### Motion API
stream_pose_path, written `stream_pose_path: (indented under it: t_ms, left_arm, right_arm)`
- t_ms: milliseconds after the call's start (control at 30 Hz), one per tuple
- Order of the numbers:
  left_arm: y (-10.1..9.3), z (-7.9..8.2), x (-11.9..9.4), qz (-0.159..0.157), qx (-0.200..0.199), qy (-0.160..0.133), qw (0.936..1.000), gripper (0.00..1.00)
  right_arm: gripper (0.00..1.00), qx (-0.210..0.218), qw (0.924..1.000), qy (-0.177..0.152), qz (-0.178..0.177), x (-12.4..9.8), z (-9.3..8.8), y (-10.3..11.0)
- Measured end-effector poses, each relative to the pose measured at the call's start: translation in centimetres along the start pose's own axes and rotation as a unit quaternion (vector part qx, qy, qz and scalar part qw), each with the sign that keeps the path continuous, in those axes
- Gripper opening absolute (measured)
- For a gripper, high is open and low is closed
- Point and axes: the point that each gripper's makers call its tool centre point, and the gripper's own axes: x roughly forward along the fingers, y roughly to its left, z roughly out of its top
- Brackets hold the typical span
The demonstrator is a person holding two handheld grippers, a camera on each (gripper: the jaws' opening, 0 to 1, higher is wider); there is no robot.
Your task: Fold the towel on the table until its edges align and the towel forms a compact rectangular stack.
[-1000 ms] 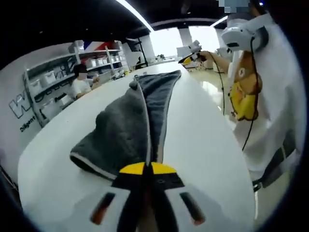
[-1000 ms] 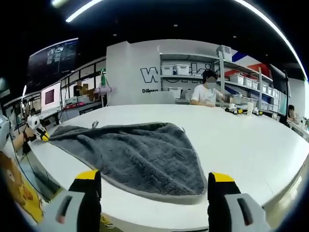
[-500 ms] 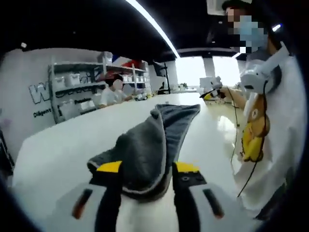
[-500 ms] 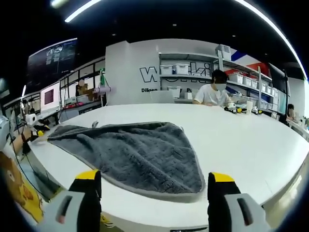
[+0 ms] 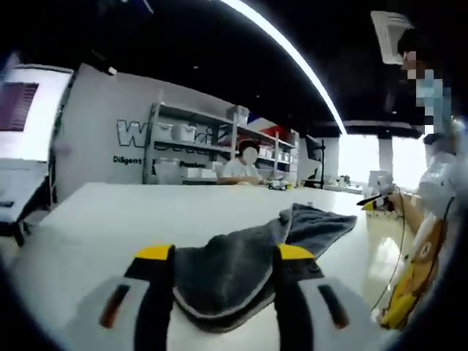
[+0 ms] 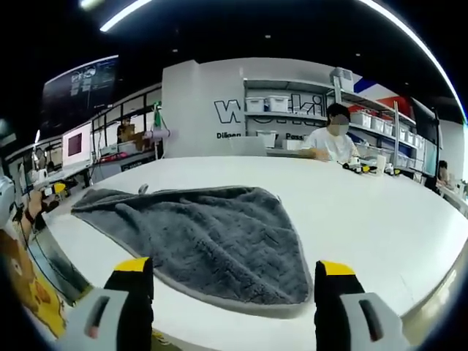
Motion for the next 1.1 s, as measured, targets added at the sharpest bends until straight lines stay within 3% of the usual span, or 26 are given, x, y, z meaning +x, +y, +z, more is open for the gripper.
stream_pose_path:
  t_ms: [33,200,467,600,833,1100]
  left_arm:
    - [-0.2,-1.0,0.1,0.011,-0.009,0.024,0.9996,0.61]
    - [-0.6,-3.6,0.0,0.049,0.006,0.083,0.9953,0.65]
    - [-1.8,-4.1,-0.8,0.067,0.025,0.121,0.9901,0.72]
    - [-1.6,-4.0,-1.2,0.084,0.037,0.126,0.9878,0.77]
    - [-1.7,-4.8,-1.7,0.085,0.016,0.132,0.9875,0.89]
    - [-0.6,-5.9,-1.9,0.115,-0.010,0.143,0.9830,0.99]
  right_arm:
    - [0.95,0.000,1.0000,0.000,0.000,0.1,0.0,0.0]
    - [0.95,-0.003,1.0000,0.003,0.006,0.5,0.1,0.4]
    - [0.95,-0.004,0.9999,0.003,0.012,0.9,0.4,0.4]
    - [0.95,-0.003,0.9999,0.005,0.016,1.4,0.4,0.2]
    - [0.95,-0.003,0.9997,0.006,0.023,1.5,0.5,0.3]
    - [0.95,-0.001,0.9997,0.013,0.022,2.1,0.3,0.1]
